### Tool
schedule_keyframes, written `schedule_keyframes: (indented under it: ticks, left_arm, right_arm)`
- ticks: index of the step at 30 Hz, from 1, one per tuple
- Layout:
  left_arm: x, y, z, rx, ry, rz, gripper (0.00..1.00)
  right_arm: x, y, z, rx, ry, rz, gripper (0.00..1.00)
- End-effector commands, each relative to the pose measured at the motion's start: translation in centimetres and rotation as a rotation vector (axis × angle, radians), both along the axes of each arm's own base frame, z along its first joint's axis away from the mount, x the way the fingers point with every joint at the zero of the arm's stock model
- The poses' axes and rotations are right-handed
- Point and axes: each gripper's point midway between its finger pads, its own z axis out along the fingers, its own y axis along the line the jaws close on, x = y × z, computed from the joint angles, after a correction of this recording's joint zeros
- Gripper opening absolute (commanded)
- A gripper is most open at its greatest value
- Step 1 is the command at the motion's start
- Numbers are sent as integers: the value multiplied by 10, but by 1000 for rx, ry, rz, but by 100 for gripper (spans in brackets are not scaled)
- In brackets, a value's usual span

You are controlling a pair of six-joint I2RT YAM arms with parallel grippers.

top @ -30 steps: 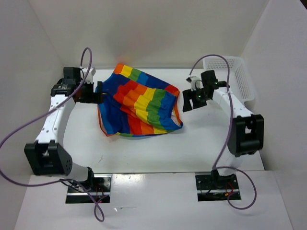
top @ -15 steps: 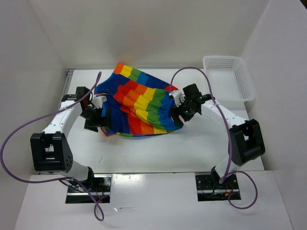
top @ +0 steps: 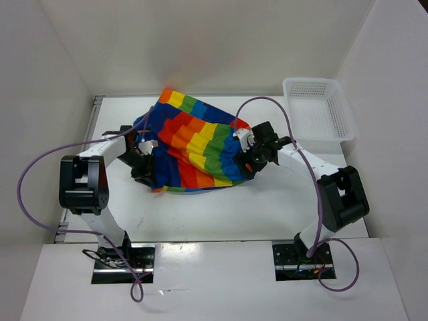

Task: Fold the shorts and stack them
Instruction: Flatten the shorts out

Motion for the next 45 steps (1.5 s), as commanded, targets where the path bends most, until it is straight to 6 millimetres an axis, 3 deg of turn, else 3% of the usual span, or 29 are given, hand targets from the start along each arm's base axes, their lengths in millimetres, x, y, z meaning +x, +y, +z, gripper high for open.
schedule_keyframes:
  ticks: [1,3,5,6,8,9,10,11,14,16,18,20,24,25,27,29,31,33,34,37,39,40,41,42,44,45]
  left_arm:
    - [12,-12,-7,-64,14,-15,30]
    - [9,-18,-4,-103,47,-13,20]
    - [10,-24,3,-143,49,-13,16]
    - [10,-23,12,-157,50,-2,14]
    - [14,-13,26,-138,34,20,10]
    - [17,-4,39,-115,30,39,9]
    - [18,7,47,-66,9,52,9]
    - [11,13,57,-50,37,69,7]
    - [-1,39,90,23,64,126,7]
    - [-4,64,102,136,-2,159,5]
    - [-24,86,102,287,-7,166,5]
    - [-30,100,101,342,1,189,4]
    - [-35,97,106,319,-21,204,4]
    - [-52,93,93,312,33,195,4]
    - [-81,84,83,354,61,137,4]
    - [-116,78,61,382,154,75,4]
    - [-127,81,57,407,168,71,4]
    - [-127,81,58,408,159,73,7]
    - [-129,81,56,407,168,71,10]
    - [-132,79,56,399,159,73,11]
    - [-134,77,56,390,158,74,11]
    - [-131,75,55,378,147,76,10]
    - [-131,75,55,378,147,76,9]
    - [-133,75,53,377,156,74,9]
    - [-133,74,53,368,155,75,9]
    - [-131,74,53,369,146,77,9]
  right_arm:
    - [3,10,-1,23,-43,28,83]
    - [-3,17,-10,20,-35,53,75]
    - [-17,21,-25,3,-9,92,66]
    - [-25,27,-31,-5,9,117,53]
    - [-28,29,-34,9,34,98,36]
    - [-31,27,-33,1,52,98,28]
    - [-27,29,-26,4,45,98,10]
    - [-23,25,-21,1,52,81,2]
    - [-22,8,10,69,168,35,0]
    - [-14,-15,33,108,234,-47,0]
    - [-8,-20,52,179,275,-74,0]
    - [-19,-27,49,239,418,-116,0]
    - [-41,-23,29,239,555,-104,0]
    - [-42,-21,28,231,540,-63,0]
    - [-62,-13,9,154,590,-4,0]
    - [-81,0,1,120,633,66,4]
    - [-90,10,-1,87,628,144,39]
    - [-96,24,4,60,599,243,85]
    - [-98,21,4,44,605,251,89]
    - [-73,3,1,-6,560,191,92]
    - [-19,-11,15,94,489,46,92]
    - [16,-10,35,162,427,-56,92]
    - [39,-13,42,197,381,-124,92]
    - [75,-9,50,248,271,-166,92]
    - [113,-6,64,263,156,-273,92]
    - [133,5,58,277,109,-282,92]
